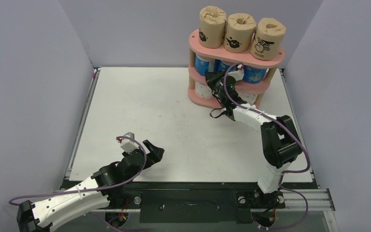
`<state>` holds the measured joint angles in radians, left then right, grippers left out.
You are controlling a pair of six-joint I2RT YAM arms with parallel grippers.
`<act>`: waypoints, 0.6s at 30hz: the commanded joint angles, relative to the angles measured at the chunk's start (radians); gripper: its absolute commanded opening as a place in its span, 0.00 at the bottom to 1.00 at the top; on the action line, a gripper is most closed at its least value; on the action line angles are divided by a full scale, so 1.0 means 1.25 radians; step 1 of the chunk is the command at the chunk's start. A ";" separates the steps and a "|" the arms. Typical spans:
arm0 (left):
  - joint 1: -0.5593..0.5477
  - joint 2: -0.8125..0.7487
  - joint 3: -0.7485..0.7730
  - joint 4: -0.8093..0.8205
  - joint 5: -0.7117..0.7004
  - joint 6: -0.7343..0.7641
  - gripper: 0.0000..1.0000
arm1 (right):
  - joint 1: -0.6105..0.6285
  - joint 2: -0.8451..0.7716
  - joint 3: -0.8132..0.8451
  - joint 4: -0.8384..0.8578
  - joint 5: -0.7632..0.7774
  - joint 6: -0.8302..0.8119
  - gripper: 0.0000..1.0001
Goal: Place and organize the paper towels onto the shelf
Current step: Move the paper towel to the shelf.
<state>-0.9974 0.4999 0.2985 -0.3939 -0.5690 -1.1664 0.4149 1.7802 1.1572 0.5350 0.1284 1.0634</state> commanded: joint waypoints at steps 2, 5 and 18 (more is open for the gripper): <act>0.005 -0.008 0.015 -0.004 -0.015 0.008 0.96 | -0.001 0.015 0.055 0.008 0.022 0.009 0.00; 0.005 -0.008 0.015 -0.004 -0.016 0.008 0.96 | -0.001 0.012 0.052 0.014 0.012 0.007 0.00; 0.005 -0.022 0.030 -0.028 -0.034 0.023 0.96 | 0.015 -0.224 -0.131 -0.024 -0.177 -0.094 0.13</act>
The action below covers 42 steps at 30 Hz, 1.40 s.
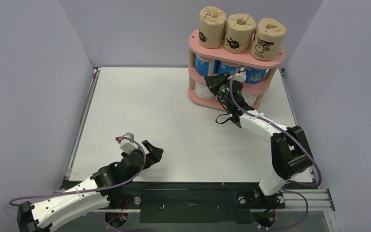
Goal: Place and organize the paper towels onto the shelf
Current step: Move the paper towel to the shelf.
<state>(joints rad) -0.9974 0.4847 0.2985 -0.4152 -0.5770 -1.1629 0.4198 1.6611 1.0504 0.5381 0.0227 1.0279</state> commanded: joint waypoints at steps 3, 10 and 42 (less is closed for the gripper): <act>0.005 -0.012 0.037 -0.016 -0.036 0.030 0.96 | 0.038 -0.233 -0.090 -0.125 -0.096 -0.156 0.23; 0.007 0.009 0.076 -0.016 -0.081 0.069 0.96 | 0.103 -0.457 -0.223 -0.416 0.121 -0.334 0.65; 0.652 0.477 0.005 0.772 0.065 0.773 0.96 | 0.103 -0.784 -0.251 -0.831 0.523 -0.107 0.84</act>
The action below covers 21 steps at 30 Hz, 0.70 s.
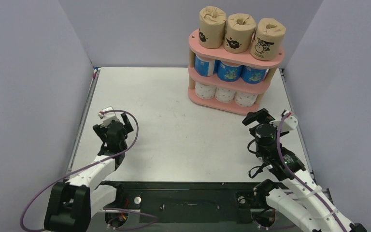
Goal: Place and organize the paper towels onto the shelf
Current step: Reset both arms
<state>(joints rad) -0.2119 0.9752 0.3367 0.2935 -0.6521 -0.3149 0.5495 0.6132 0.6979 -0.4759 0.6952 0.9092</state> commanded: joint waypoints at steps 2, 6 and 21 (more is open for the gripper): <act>0.028 0.128 -0.028 0.277 0.134 0.116 0.96 | -0.001 0.068 0.027 -0.023 -0.027 -0.015 0.84; 0.037 0.207 -0.019 0.376 0.145 0.155 0.96 | -0.001 0.066 0.007 -0.014 -0.031 -0.026 0.84; 0.094 0.385 -0.062 0.618 0.233 0.151 0.96 | -0.002 0.103 -0.021 0.066 0.078 -0.127 0.84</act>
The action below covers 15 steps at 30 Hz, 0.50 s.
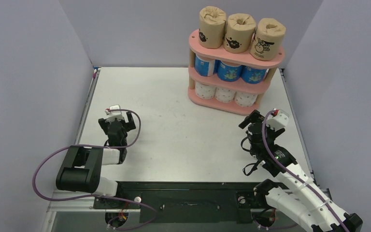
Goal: Place and organize the paper towels onto the shelf
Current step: Reset both arms
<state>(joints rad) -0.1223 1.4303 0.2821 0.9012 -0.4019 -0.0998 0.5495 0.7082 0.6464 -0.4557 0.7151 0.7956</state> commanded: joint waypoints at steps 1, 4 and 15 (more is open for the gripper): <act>0.023 0.021 -0.018 0.131 0.033 -0.022 0.96 | -0.002 0.035 0.026 0.049 0.072 -0.037 0.84; 0.024 0.021 -0.017 0.127 0.034 -0.023 0.96 | -0.010 0.085 0.050 0.064 0.142 -0.020 0.84; 0.025 0.026 -0.028 0.163 0.034 -0.016 0.96 | -0.264 0.172 -0.033 0.353 0.161 -0.161 0.84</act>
<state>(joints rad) -0.0963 1.4570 0.2516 1.0229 -0.3752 -0.1184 0.3008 0.9421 0.6651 -0.2707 0.8600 0.7456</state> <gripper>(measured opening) 0.966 0.843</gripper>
